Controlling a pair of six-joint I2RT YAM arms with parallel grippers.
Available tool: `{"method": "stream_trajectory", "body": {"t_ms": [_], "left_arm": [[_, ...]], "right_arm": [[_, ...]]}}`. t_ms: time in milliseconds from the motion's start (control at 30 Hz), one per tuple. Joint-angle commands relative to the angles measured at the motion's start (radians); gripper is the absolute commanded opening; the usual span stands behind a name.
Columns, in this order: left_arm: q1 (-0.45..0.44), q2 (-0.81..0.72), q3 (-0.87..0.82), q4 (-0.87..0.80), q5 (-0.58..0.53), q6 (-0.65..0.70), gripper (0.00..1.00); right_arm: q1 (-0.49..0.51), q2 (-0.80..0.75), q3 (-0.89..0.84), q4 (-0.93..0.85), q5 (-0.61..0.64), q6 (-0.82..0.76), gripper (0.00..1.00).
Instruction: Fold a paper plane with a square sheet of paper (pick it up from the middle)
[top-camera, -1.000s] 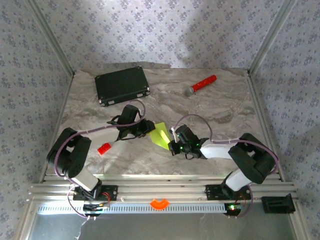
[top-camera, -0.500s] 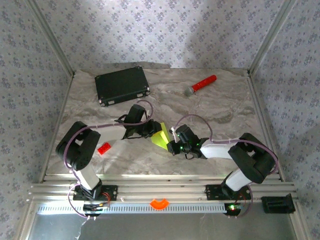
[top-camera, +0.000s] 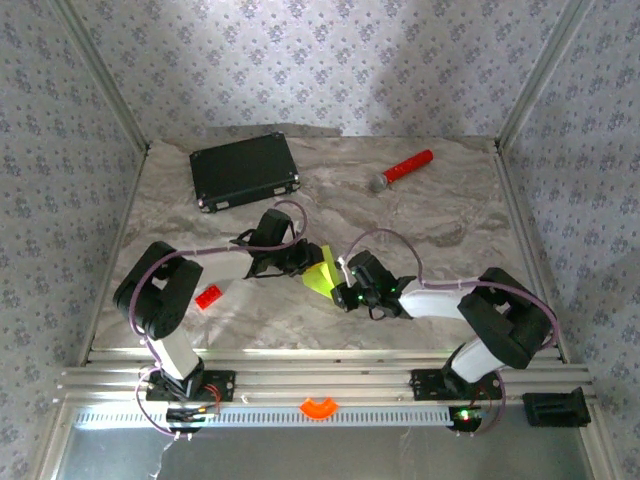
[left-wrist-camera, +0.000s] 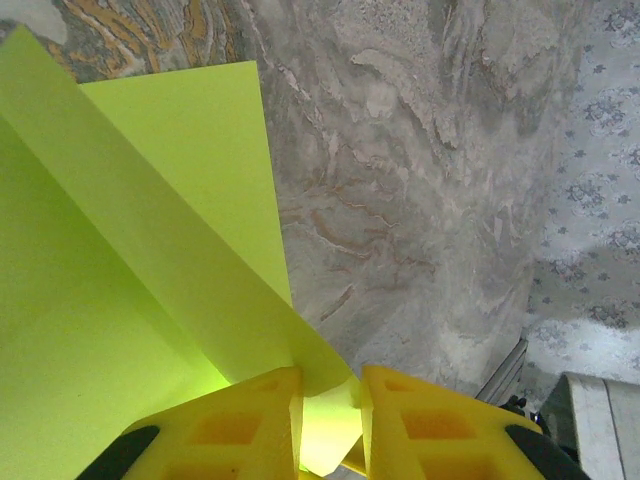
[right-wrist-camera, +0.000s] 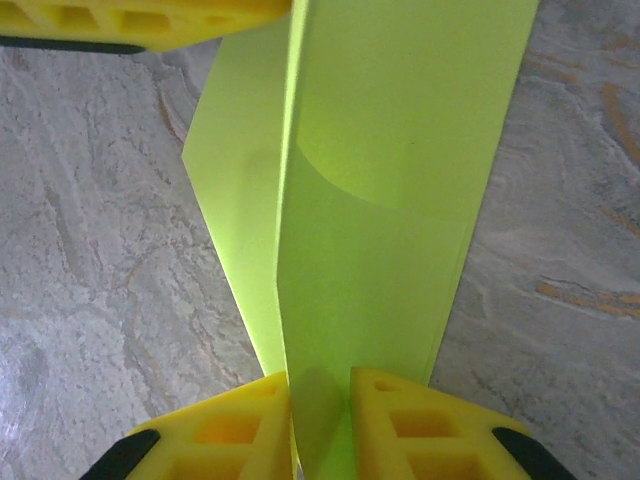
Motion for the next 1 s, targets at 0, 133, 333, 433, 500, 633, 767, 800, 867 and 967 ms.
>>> {"method": "stream_trajectory", "body": {"t_ms": [0,133,333,433,500,633,767,800,867,967], "left_arm": [[-0.008,0.001,0.019,0.001,0.022,-0.002,0.22],[-0.007,-0.001,0.017,0.000,0.022,-0.002,0.22],[-0.007,-0.005,0.014,0.001,0.018,-0.002,0.22],[-0.007,-0.007,0.014,0.000,0.018,-0.001,0.22],[-0.007,-0.007,0.014,0.001,0.018,-0.002,0.22],[-0.007,-0.007,0.016,0.000,0.019,-0.001,0.22],[-0.008,-0.005,0.017,0.000,0.019,-0.002,0.21],[-0.006,-0.005,0.016,0.000,0.018,-0.002,0.21],[-0.007,-0.008,0.015,0.000,0.018,-0.002,0.22],[-0.007,-0.008,0.014,0.000,0.017,-0.002,0.21]], "right_arm": [[0.012,-0.012,0.024,-0.035,0.036,-0.029,0.21],[0.024,-0.019,0.024,-0.035,0.061,-0.034,0.23],[0.055,-0.038,0.022,-0.010,0.127,-0.082,0.24],[0.063,-0.038,0.024,-0.005,0.143,-0.096,0.24],[0.065,-0.035,0.023,-0.007,0.148,-0.100,0.22],[0.068,-0.024,0.022,-0.006,0.144,-0.100,0.20],[0.074,-0.016,0.018,0.006,0.146,-0.098,0.20],[0.078,-0.014,0.020,0.009,0.146,-0.101,0.21],[0.084,-0.008,0.022,0.011,0.149,-0.110,0.22],[0.098,0.003,0.028,0.016,0.169,-0.125,0.24]]}}
